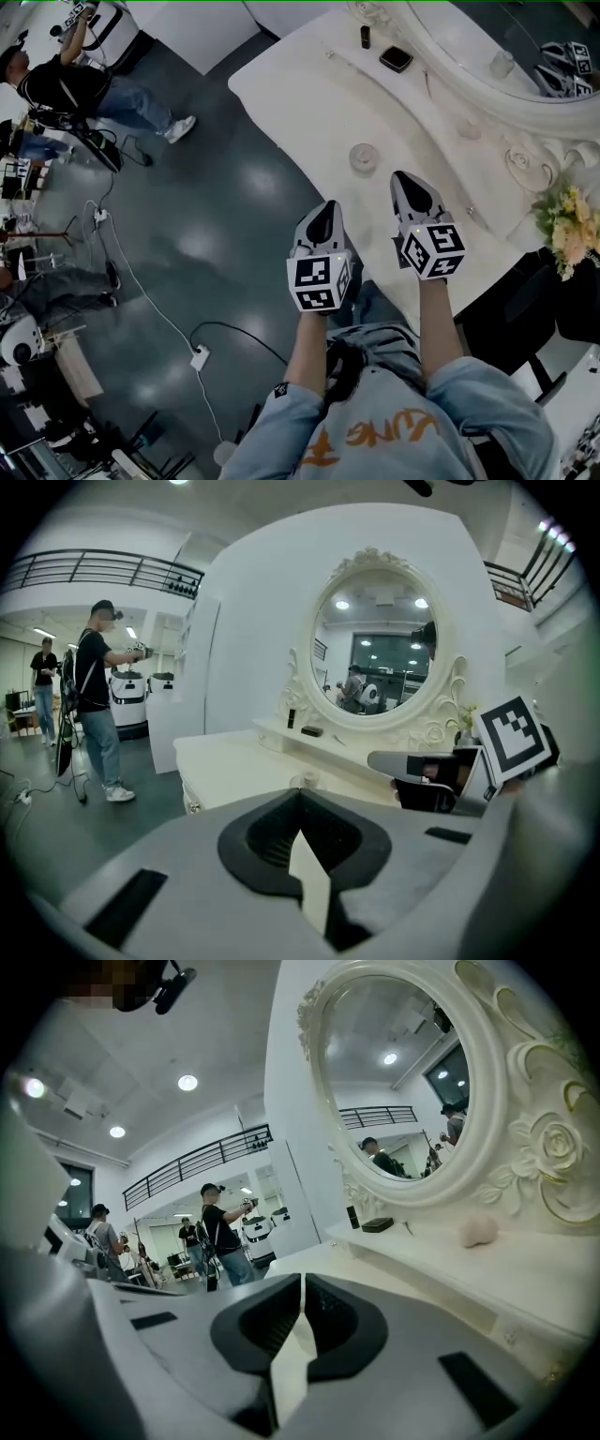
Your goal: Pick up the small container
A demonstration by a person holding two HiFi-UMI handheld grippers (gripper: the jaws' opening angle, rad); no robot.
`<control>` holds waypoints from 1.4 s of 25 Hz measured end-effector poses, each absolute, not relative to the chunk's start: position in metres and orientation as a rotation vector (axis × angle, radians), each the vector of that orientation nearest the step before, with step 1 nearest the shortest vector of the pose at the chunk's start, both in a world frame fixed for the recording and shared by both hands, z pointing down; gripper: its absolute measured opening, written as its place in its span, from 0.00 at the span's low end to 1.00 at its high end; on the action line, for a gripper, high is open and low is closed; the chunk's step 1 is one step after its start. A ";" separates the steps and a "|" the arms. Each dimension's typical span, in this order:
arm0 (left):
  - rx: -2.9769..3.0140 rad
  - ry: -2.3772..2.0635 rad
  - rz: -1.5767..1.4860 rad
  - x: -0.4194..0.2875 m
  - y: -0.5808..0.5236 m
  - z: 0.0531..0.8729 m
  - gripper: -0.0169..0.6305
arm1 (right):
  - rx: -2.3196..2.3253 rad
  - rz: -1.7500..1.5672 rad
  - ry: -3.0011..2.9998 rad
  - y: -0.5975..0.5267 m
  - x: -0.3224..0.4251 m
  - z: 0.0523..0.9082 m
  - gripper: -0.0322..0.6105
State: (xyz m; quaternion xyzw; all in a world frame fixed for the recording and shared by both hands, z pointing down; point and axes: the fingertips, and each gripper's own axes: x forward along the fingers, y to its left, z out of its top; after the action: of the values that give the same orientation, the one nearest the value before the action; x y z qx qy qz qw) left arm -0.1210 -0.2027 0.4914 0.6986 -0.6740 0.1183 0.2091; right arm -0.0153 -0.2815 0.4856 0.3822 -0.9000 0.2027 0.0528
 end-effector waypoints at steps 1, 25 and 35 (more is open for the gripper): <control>1.948 -1.868 0.334 -0.121 -0.204 0.494 0.06 | 1.160 0.608 -2.735 -0.281 -0.017 0.488 0.10; 1.992 -1.652 0.365 -0.137 -0.265 0.552 0.06 | 1.005 0.444 -2.613 -0.294 -0.063 0.542 0.40; 1.964 -1.619 0.388 -0.164 -0.275 0.567 0.06 | 0.975 0.354 -2.487 -0.311 -0.095 0.577 0.55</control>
State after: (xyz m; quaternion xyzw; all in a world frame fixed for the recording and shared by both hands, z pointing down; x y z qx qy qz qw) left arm -0.1643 -0.2750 0.5665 0.7324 -0.6036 0.1448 0.2799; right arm -0.0952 -0.3115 0.5772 0.3528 -0.9000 0.1280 0.2218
